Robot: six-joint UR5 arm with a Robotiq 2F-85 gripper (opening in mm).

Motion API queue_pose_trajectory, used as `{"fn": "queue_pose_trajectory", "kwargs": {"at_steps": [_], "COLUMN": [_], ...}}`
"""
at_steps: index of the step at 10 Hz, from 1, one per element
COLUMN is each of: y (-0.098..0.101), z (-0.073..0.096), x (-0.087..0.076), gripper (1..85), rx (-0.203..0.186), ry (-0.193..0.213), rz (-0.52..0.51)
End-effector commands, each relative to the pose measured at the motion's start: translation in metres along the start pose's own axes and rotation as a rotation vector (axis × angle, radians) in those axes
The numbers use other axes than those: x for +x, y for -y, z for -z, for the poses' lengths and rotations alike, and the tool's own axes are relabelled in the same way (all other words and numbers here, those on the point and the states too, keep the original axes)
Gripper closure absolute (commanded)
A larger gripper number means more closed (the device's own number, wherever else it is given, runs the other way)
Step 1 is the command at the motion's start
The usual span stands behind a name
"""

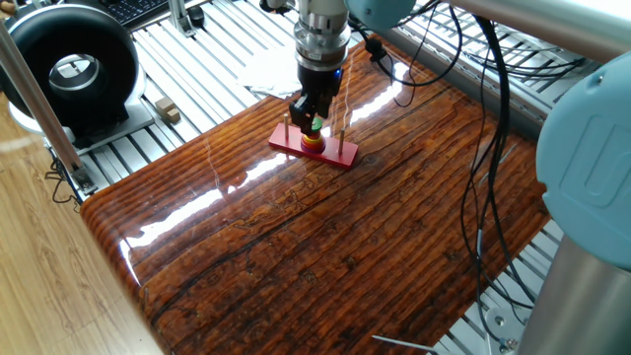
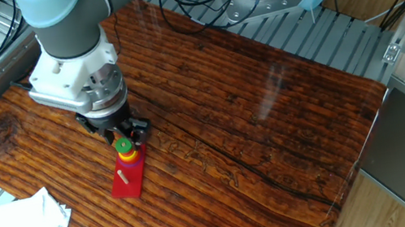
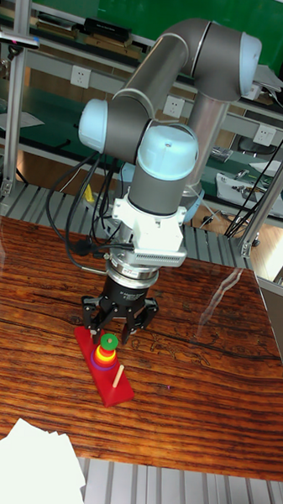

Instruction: Take out one Hanoi block and throw it aside

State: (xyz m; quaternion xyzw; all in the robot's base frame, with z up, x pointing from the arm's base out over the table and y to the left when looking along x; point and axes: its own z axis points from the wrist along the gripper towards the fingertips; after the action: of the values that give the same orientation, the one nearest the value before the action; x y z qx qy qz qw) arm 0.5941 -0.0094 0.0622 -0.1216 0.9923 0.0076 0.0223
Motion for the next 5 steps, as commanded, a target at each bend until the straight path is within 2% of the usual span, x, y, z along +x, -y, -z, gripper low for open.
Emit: {"fn": "queue_pose_trajectory", "kwargs": {"at_steps": [1, 5], "y": [-0.0014, -0.0014], "z": [-0.0001, -0.0015], "x": [0.0000, 0.0008], "gripper": [34.7, 36.7], "rx": [-0.016, -0.017], "ry": [-0.001, -0.006], "rz": [-0.017, -0.024]}}
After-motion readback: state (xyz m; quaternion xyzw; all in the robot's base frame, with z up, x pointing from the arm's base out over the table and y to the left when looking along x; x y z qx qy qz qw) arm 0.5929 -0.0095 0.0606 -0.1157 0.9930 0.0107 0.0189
